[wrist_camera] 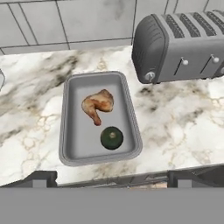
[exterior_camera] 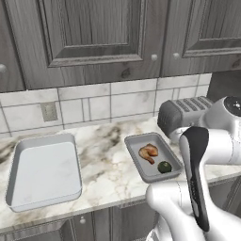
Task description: Place one squash and one chicken drumstick in each tupperware on the nearby counter, to pack two identical lunches.
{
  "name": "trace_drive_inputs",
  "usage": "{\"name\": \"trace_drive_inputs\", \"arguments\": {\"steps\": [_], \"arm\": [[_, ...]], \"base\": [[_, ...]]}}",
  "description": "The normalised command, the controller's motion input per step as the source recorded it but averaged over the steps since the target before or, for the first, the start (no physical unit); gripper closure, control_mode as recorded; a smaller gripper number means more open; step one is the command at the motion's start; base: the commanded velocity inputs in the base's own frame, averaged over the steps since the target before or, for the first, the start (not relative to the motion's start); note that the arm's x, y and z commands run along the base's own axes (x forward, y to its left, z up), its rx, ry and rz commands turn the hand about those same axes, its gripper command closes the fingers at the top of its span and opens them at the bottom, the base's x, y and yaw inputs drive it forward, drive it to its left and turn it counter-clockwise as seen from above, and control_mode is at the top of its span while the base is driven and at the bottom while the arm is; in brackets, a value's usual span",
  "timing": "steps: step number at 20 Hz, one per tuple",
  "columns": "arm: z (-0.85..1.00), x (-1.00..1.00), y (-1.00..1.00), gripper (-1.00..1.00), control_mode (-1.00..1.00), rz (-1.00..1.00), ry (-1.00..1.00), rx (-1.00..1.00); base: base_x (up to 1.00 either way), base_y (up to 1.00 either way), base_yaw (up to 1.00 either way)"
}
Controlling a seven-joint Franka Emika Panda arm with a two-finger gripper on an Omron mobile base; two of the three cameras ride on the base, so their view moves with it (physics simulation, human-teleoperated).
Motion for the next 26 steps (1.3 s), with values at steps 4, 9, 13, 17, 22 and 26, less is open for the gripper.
{"name": "trace_drive_inputs", "arguments": {"steps": [4,9,13,17,22,26], "arm": [[-0.46,-0.37,0.13,-1.0,-1.0,0.0,-0.2,-0.06],[0.0,-0.7,0.0,-1.0,-1.0,0.0,-0.25,-0.02],[-0.01,-0.19,0.0,-1.0,1.0,0.0,-0.07,-0.01],[0.0,0.0,0.0,-1.0,1.0,0.0,0.0,0.0],[0.0,0.0,0.0,-1.0,1.0,0.0,0.0,0.0],[0.0,0.0,0.0,-1.0,1.0,0.0,0.0,0.0]], "base": [[0.0,0.0,0.0],[0.0,0.0,0.0],[-0.59,0.0,0.0],[-0.91,0.0,0.0],[-1.0,-0.03,0.0],[-1.0,-0.12,0.0]]}}
